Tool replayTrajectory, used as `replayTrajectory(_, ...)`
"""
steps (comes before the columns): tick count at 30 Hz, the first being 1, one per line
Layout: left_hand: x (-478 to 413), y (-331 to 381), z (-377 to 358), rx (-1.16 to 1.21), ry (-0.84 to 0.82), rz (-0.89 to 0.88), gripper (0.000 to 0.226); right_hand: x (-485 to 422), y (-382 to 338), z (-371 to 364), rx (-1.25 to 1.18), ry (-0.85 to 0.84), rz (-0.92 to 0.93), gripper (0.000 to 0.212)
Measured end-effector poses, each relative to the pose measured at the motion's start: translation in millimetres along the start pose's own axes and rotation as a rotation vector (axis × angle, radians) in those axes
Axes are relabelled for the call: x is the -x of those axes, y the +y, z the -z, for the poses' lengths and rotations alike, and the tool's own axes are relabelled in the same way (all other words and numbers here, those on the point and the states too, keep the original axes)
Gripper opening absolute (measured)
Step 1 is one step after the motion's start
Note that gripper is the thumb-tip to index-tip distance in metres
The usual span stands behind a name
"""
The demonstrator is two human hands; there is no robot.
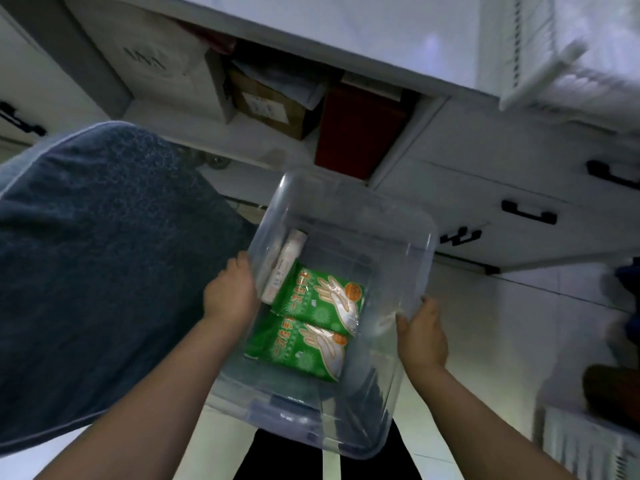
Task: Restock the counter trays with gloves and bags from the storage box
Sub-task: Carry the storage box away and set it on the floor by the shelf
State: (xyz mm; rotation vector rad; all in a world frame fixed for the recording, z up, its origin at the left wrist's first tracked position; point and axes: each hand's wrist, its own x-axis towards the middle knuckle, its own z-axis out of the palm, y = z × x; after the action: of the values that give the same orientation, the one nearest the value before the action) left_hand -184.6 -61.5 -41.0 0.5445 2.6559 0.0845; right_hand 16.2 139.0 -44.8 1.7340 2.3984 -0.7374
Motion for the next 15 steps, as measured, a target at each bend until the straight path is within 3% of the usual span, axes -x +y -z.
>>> replayTrajectory(3,2,5,6,0.001,-0.037,-0.008,0.024,1,3,4,-0.118,-0.052,-0.106,0.034)
replayTrajectory(6,9,13,13,0.043,-0.073,-0.01,0.021,1,13,15,-0.085,-0.09,-0.088,0.023)
replayTrajectory(15,40,83,9,0.072,-0.111,-0.135,0.016,11,89,83,-0.2,-0.004,-0.178,0.02)
